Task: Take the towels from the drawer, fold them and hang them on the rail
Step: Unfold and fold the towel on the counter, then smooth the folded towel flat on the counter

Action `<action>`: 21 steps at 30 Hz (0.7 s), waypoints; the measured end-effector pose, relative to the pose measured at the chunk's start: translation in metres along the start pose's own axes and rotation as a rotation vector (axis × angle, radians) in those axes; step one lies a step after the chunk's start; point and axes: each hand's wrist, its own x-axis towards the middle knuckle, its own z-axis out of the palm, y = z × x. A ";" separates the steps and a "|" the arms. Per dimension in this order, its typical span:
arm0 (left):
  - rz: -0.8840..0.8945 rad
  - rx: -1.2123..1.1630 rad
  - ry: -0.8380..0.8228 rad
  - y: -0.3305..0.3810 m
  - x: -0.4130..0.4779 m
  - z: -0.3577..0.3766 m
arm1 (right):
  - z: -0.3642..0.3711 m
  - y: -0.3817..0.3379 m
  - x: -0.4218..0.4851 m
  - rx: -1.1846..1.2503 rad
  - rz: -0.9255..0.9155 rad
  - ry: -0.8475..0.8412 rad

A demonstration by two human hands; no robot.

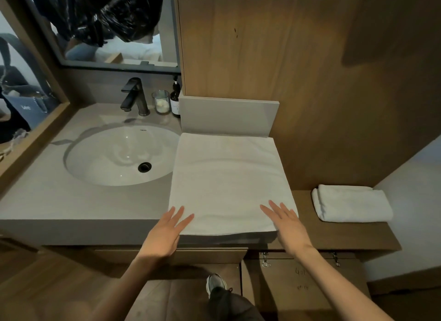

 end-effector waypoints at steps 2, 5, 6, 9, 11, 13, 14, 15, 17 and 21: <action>-0.003 -0.114 0.048 0.005 -0.009 -0.010 | -0.010 0.000 -0.006 -0.001 0.018 -0.108; -0.001 -0.246 0.169 0.025 -0.011 -0.033 | -0.031 -0.017 -0.015 0.129 -0.043 -0.211; -0.006 -0.278 0.183 0.035 -0.008 -0.044 | -0.038 -0.027 -0.018 0.197 -0.084 -0.185; 0.019 -0.333 0.220 0.062 0.003 -0.068 | -0.061 -0.059 -0.035 0.353 -0.193 0.073; 0.048 -0.391 0.244 0.080 0.006 -0.081 | -0.072 -0.073 -0.046 0.455 -0.215 0.257; 0.081 -0.453 0.246 0.097 0.008 -0.090 | -0.078 -0.077 -0.056 0.525 -0.214 0.370; 0.102 -0.473 0.248 0.104 0.009 -0.093 | -0.080 -0.076 -0.059 0.532 -0.217 0.416; 0.124 -0.497 0.248 0.111 0.010 -0.095 | -0.081 -0.074 -0.061 0.515 -0.223 0.462; 0.165 -0.546 0.255 0.122 0.010 -0.097 | -0.084 -0.068 -0.067 0.449 -0.243 0.556; 0.227 -0.638 0.253 0.135 0.012 -0.100 | -0.091 -0.055 -0.082 0.454 -0.245 0.672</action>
